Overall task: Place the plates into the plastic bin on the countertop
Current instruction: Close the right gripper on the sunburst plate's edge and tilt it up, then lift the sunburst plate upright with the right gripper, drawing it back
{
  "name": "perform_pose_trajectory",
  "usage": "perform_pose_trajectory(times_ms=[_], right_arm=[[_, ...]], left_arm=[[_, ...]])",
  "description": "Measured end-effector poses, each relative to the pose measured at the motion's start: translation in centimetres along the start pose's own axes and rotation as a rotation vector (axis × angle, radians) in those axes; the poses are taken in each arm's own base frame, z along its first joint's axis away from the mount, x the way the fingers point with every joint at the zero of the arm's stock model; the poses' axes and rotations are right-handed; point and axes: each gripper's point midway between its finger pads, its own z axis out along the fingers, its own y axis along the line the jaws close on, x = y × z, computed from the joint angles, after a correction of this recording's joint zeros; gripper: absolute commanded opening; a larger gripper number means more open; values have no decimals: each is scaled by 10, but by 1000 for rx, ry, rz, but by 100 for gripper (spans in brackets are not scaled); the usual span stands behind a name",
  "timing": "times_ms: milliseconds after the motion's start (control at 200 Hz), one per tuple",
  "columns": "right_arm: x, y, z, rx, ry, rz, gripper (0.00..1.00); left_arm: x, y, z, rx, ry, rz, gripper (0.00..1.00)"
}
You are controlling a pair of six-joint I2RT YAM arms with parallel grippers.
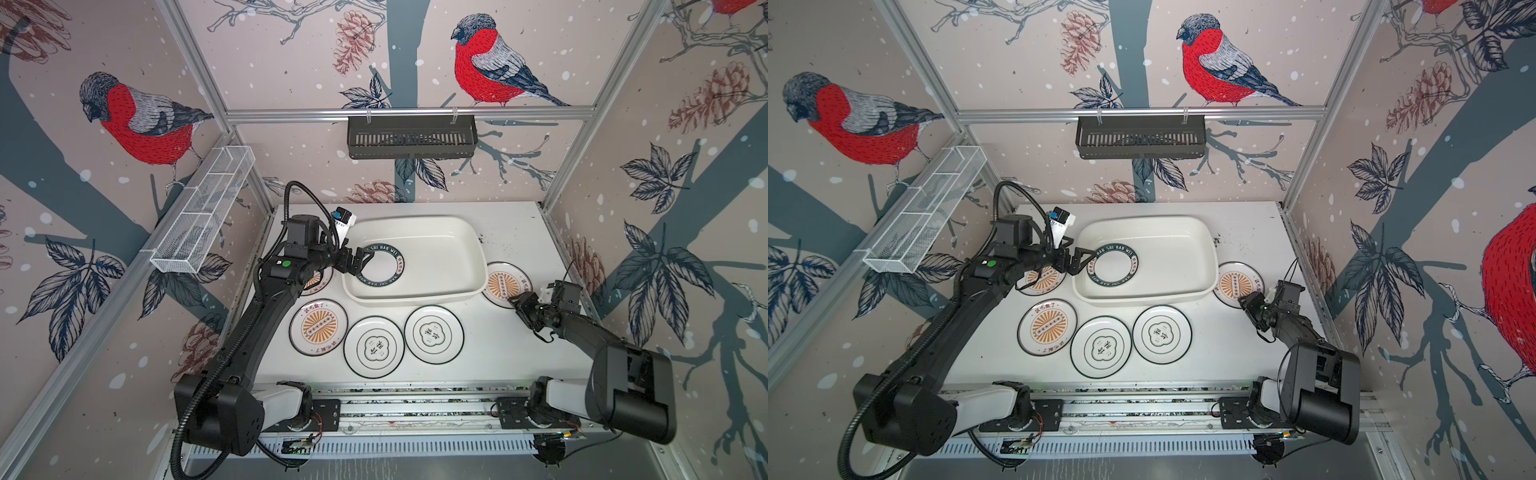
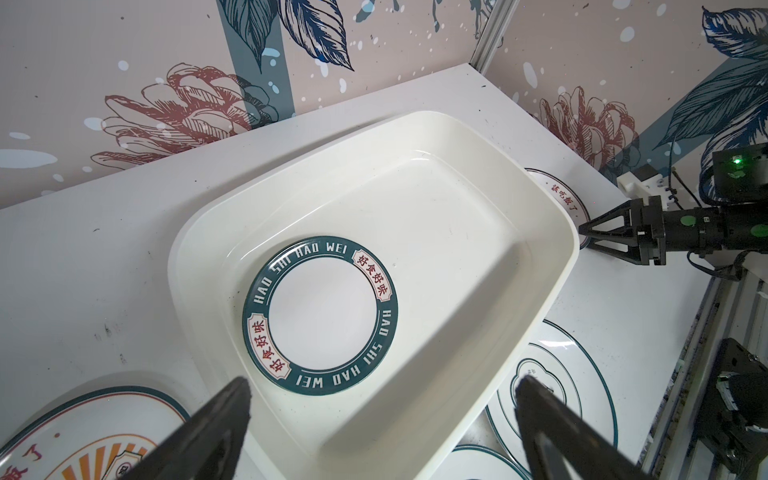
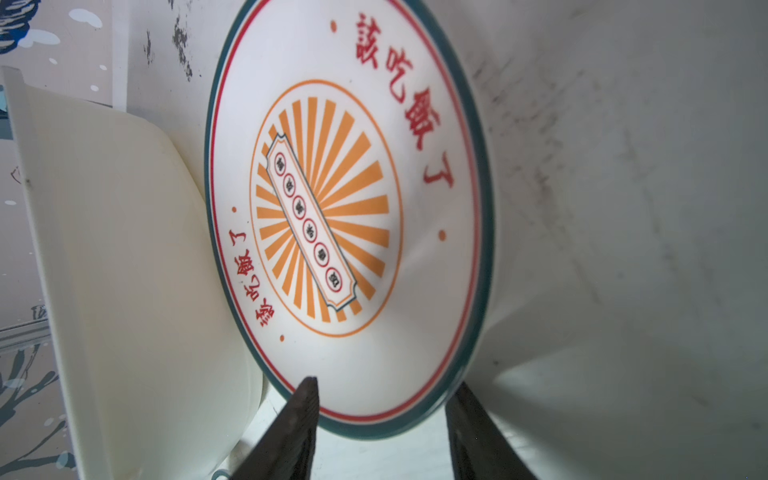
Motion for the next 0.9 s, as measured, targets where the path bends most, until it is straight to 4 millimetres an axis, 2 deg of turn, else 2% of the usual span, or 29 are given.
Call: perform_pose_trajectory(times_ms=[490,901], right_arm=[[-21,-20,-8,-132,-30,120,41],[-29,-18,2,-238,-11,117,33]], left_arm=[[0,1,3,0,-3,1,98],[-1,2,3,0,-3,1,98]])
